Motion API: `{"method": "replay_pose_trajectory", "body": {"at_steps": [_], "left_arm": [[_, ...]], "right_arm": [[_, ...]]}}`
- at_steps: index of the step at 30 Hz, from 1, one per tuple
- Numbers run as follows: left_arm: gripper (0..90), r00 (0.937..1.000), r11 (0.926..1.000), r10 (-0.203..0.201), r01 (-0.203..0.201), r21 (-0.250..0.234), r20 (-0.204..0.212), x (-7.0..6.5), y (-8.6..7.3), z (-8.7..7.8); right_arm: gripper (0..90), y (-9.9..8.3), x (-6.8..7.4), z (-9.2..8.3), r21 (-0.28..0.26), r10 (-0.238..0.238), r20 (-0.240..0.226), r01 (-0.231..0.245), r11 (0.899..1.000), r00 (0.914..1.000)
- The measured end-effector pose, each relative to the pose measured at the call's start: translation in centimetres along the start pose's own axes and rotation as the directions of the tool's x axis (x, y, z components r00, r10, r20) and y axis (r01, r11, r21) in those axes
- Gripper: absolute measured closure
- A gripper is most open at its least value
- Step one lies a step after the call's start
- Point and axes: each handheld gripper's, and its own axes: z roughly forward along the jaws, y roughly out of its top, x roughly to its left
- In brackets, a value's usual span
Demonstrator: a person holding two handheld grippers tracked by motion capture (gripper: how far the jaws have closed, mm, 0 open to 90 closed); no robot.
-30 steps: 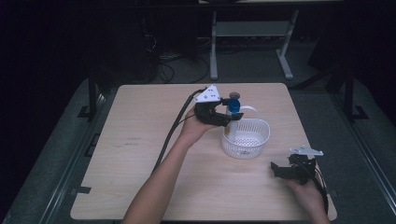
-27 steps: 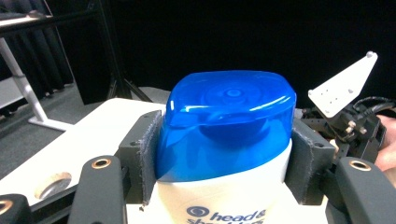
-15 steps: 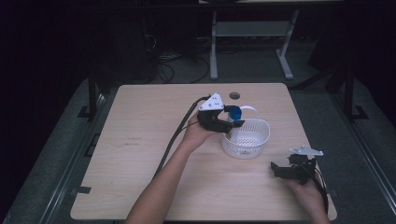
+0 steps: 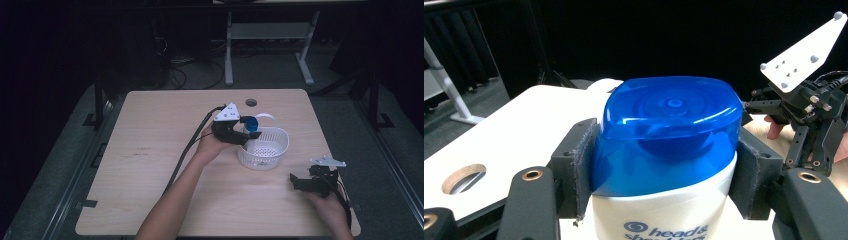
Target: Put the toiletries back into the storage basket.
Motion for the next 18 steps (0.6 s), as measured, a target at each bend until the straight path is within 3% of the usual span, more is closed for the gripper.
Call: {"method": "replay_pose_trajectory", "body": {"at_steps": [18], "left_arm": [[37.1, 0.9999, 0.9996, -0.012, 0.012, 0.027, 0.004, -0.09, -0.95, 0.33]], "right_arm": [[0.9, 0.00, 0.00, 0.00, 0.000, -0.001, 0.000, 0.001, 1.000, 1.0000]]}}
